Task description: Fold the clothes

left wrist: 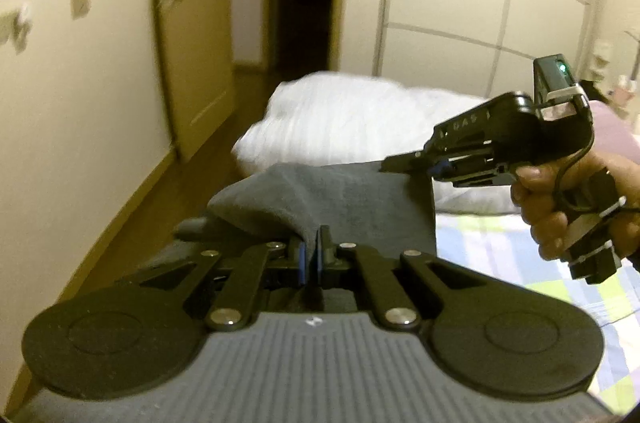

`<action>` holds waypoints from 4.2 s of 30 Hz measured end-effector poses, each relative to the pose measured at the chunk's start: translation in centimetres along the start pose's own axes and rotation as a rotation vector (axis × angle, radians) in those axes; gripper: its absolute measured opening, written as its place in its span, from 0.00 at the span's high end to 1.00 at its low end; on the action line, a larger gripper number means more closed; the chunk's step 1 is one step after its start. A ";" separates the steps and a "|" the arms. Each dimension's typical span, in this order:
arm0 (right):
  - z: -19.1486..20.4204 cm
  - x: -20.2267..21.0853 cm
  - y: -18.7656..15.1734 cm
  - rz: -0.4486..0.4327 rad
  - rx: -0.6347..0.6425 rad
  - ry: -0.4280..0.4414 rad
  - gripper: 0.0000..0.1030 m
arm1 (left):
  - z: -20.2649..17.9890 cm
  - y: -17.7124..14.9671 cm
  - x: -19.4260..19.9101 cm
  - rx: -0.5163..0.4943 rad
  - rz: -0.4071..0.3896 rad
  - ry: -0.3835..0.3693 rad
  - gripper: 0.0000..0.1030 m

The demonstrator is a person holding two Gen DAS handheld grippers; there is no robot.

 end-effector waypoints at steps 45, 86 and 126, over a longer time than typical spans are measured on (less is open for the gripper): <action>-32.9 43.5 -18.4 0.223 0.506 -0.591 0.15 | -51.7 -29.6 -5.4 -0.276 0.571 -0.440 0.39; -56.1 107.0 -26.7 -0.570 -0.455 -1.204 0.56 | -107.8 -19.8 -7.3 -0.640 0.283 -0.923 0.65; -42.2 64.7 -42.2 0.495 0.463 -0.591 0.40 | -51.4 -42.4 -0.8 -0.565 0.808 -0.627 0.42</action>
Point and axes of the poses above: each gripper's, at about its wrist camera, not at the fingertips, and x roughly against the way its jaws point, z to its left, y to its top, the point moved 10 cm from there along -x, roughly the way its jaws point, and after that the axes turned 11 degrees about -z, right-handed, at the moved point
